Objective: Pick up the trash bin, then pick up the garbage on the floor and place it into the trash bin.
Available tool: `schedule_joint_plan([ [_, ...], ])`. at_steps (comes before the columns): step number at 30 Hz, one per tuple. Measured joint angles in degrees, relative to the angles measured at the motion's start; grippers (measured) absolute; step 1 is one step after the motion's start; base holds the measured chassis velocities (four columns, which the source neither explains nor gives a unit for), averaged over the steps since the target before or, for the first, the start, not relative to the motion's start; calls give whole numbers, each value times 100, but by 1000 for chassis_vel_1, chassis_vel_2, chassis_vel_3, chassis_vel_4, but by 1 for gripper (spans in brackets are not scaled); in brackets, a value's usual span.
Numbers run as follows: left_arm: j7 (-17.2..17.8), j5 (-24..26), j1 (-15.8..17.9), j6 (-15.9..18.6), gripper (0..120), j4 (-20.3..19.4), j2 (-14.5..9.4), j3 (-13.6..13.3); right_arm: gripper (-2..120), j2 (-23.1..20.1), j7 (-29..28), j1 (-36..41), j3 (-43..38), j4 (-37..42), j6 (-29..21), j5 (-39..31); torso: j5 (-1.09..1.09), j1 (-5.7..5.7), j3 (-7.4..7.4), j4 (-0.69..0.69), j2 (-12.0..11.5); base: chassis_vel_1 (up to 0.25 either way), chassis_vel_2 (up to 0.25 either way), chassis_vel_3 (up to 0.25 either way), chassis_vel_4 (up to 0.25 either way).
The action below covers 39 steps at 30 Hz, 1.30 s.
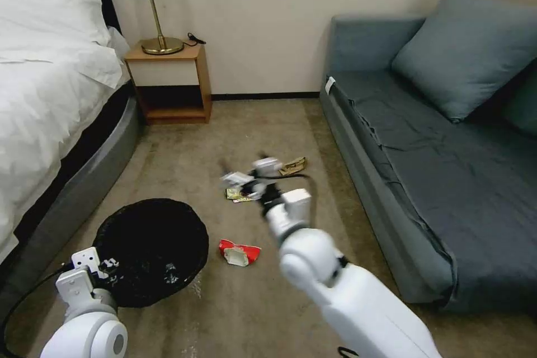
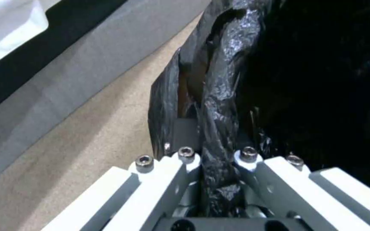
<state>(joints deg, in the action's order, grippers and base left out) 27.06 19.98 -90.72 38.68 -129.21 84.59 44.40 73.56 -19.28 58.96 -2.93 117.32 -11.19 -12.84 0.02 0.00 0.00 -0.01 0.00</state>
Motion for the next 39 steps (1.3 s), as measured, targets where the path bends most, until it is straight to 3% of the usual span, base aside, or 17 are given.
schedule_joint_plan([
  [3,-21,0,20,-23,3,49,-22,34,100,-17,-9,558,-381,314,84,207,0,0,0,0,0,0,0,0,0],
  [4,-24,4,38,-37,3,84,-37,77,100,20,-33,1179,-669,606,126,329,-1,0,0,-1,0,0,0,0,0],
  [9,-42,23,41,-61,3,109,-51,110,100,217,52,2069,-863,894,314,738,-1,0,-1,0,0,0,0,0,0],
  [13,-44,24,51,-66,3,111,-53,114,100,320,125,2321,-818,901,469,900,-2,0,-1,1,0,0,0,0,0],
  [26,-46,22,30,-72,3,74,-35,117,100,335,207,2275,-722,714,625,971,-2,-1,-1,2,1,-23,30,27,-20],
  [39,-57,16,-1,-106,3,52,-24,147,100,211,403,1926,-499,383,722,568,-2,0,1,1,0,-174,177,175,-184],
])
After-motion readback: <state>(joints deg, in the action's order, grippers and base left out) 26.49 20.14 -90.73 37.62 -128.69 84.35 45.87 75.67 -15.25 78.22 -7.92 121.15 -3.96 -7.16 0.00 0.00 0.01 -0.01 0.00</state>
